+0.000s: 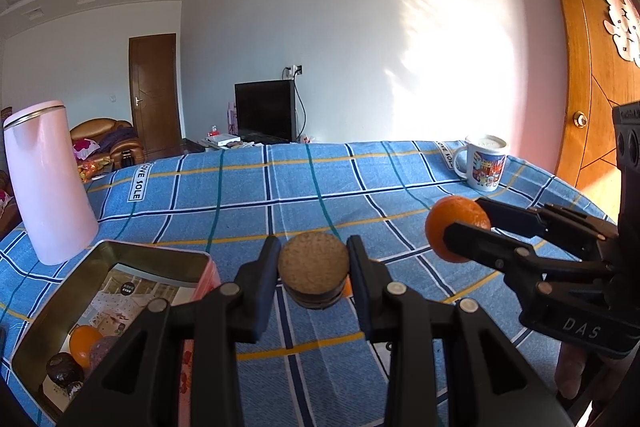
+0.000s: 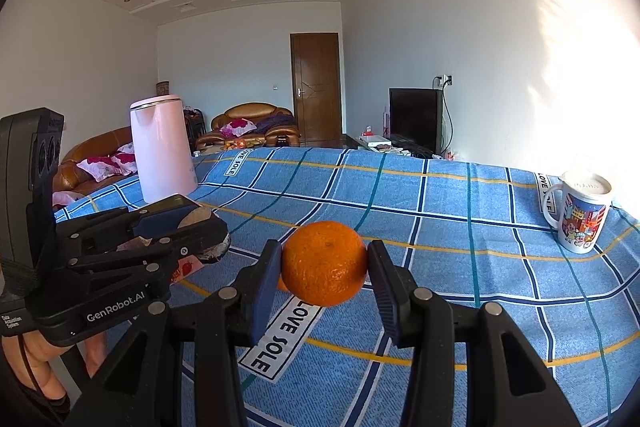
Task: Organize fruits
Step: 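Lift the biscuit cake and orange and carry both over the pink tin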
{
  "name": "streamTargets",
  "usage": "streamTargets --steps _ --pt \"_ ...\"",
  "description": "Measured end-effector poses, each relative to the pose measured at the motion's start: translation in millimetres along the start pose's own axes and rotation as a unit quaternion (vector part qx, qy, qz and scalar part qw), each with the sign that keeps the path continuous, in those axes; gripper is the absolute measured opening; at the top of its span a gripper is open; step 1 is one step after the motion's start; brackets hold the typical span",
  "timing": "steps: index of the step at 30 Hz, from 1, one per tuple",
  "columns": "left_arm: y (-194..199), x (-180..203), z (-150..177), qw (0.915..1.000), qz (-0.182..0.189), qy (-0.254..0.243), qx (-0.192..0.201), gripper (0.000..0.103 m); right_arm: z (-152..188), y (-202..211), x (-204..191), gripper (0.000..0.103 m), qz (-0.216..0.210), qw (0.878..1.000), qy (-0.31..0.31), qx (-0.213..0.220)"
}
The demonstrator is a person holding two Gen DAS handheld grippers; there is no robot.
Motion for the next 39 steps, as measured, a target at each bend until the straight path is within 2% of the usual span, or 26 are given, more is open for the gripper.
streamTargets --steps 11,27,31,39 --pt "1.3 -5.3 -1.1 0.9999 0.006 0.012 0.005 0.035 -0.4 -6.4 -6.6 0.046 0.008 1.000 0.016 -0.012" --pt "6.4 -32.6 -2.4 0.9996 0.004 0.026 -0.006 0.035 -11.6 -31.1 -37.0 0.046 -0.010 0.998 0.040 -0.039" --pt "9.7 -58.0 -6.5 0.9991 -0.016 0.032 -0.021 0.035 -17.7 -43.4 -51.9 0.046 -0.027 0.997 0.046 -0.048" --pt "12.9 -142.4 -5.3 0.9920 -0.089 0.065 -0.062 0.035 -28.7 -82.1 -105.6 0.046 -0.087 0.992 0.066 -0.065"
Point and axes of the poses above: each gripper's, at about its wrist camera, not at the fingertips, and y roughly against the way its jaws point, x to its right, z to its underside, the point moved 2 cm from there along -y, roughly the way its jaws point, and after that the axes turned 9 degrees about x, right-handed, at the moved point
